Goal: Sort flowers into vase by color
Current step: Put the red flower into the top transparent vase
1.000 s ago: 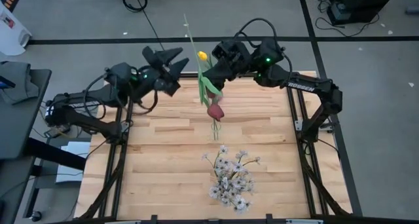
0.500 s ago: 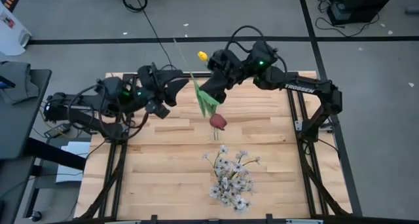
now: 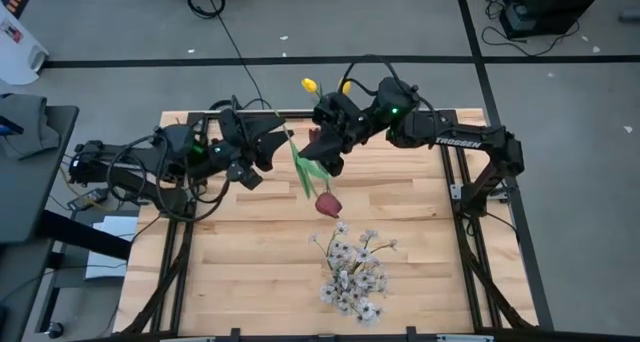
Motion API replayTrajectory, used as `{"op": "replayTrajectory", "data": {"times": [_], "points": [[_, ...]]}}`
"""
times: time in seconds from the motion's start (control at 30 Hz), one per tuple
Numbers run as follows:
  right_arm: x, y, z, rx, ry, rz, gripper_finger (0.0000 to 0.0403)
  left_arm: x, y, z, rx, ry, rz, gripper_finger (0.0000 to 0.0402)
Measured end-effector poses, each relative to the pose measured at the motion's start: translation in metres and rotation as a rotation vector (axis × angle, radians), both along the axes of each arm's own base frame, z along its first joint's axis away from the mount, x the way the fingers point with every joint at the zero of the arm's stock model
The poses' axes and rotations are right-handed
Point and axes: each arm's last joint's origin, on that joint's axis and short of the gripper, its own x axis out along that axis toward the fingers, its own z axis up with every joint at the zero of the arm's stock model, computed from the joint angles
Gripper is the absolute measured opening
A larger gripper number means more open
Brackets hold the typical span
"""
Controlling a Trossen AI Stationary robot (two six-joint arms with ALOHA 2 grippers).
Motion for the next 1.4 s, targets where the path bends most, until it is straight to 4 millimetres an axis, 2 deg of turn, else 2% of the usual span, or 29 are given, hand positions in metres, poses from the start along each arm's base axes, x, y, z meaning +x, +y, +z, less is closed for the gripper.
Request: {"op": "replayTrajectory", "data": {"times": [0.17,0.33,0.67,0.83,1.4], "points": [[0.002,0.011,0.000,0.013,0.000,-0.005,0.0002,0.002,0.001,-0.001,-0.010,0.004,0.030,0.0282],[0.003,0.014,-0.002,0.011,0.019,-0.020,0.0002,0.001,0.000,0.000,-0.037,-0.014,0.030,0.0270],[0.005,0.012,-0.007,-0.005,0.052,-0.056,0.0004,-0.001,-0.010,-0.002,-0.069,0.002,0.077,0.0139],[0.006,0.012,-0.009,-0.008,0.076,-0.063,0.0004,-0.002,-0.015,-0.002,-0.074,0.003,0.066,0.0100],[0.006,0.010,-0.009,-0.002,0.074,-0.102,0.0005,-0.003,-0.028,-0.008,-0.061,0.067,0.016,0.0092]]}}
